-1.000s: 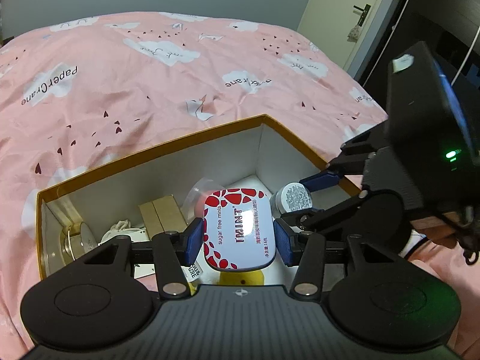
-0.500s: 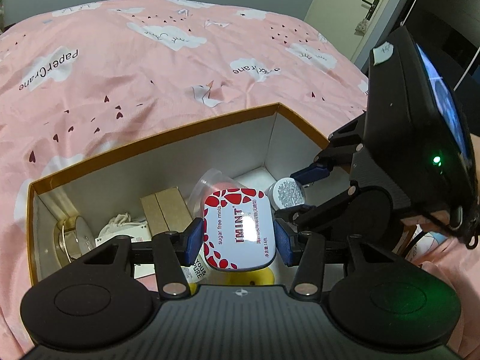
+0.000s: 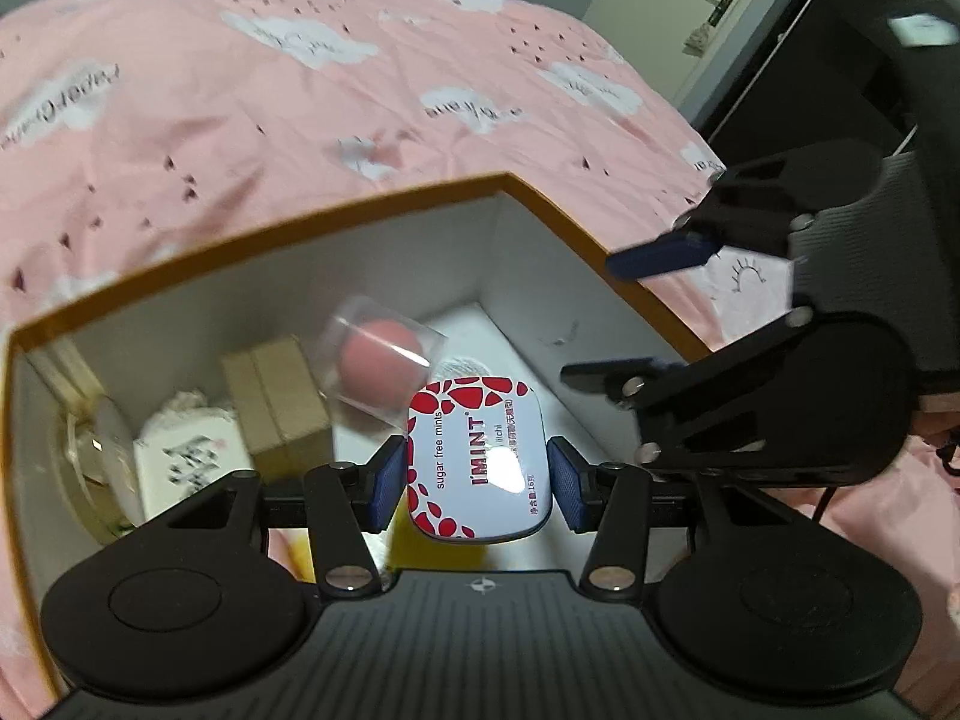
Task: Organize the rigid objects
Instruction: 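Lower the jar and mint tin into the box and open both grippers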
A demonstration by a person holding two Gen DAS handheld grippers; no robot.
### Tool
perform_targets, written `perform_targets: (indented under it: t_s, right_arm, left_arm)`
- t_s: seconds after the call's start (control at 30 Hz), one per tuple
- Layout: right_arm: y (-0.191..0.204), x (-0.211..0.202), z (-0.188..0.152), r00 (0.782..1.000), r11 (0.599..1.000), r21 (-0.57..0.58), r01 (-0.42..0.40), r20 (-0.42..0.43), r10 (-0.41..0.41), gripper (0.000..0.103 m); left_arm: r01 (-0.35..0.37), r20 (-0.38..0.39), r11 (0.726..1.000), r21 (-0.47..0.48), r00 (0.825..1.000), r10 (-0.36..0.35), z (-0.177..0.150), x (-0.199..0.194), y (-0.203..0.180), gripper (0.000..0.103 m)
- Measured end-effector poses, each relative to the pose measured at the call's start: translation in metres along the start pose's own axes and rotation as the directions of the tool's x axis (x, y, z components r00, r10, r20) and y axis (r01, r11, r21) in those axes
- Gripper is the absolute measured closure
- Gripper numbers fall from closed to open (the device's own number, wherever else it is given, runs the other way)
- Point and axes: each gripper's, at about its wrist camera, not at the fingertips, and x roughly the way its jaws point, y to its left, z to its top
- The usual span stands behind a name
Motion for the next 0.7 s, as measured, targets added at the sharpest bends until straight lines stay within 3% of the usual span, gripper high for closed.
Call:
perform_targets:
  t_s: [0.1,0.3,0.7]
  right_arm:
    - [0.002,-0.011,-0.007,0.999,0.998,-0.047,0.045,0.013,-0.045,0.039]
    - [-0.002,-0.017,-0.017,0.996,0.995,-0.051,0.089,0.019,-0.088,0.039]
    - [0.001,-0.016,-0.016,0.995,0.996,-0.003,0.088,0.037,-0.088,0.038]
  left_arm:
    - [0.026,-0.025,1.000,-0.011,0.999,-0.026,-0.001,0.006,-0.004,0.046]
    - [0.051,-0.095,0.998,0.037,0.994,-0.047,-0.007,0.018,-0.015,0.046]
    - [0.066,-0.174,0.992,-0.111,0.981,-0.084,-0.009,0.034,0.003,0.044]
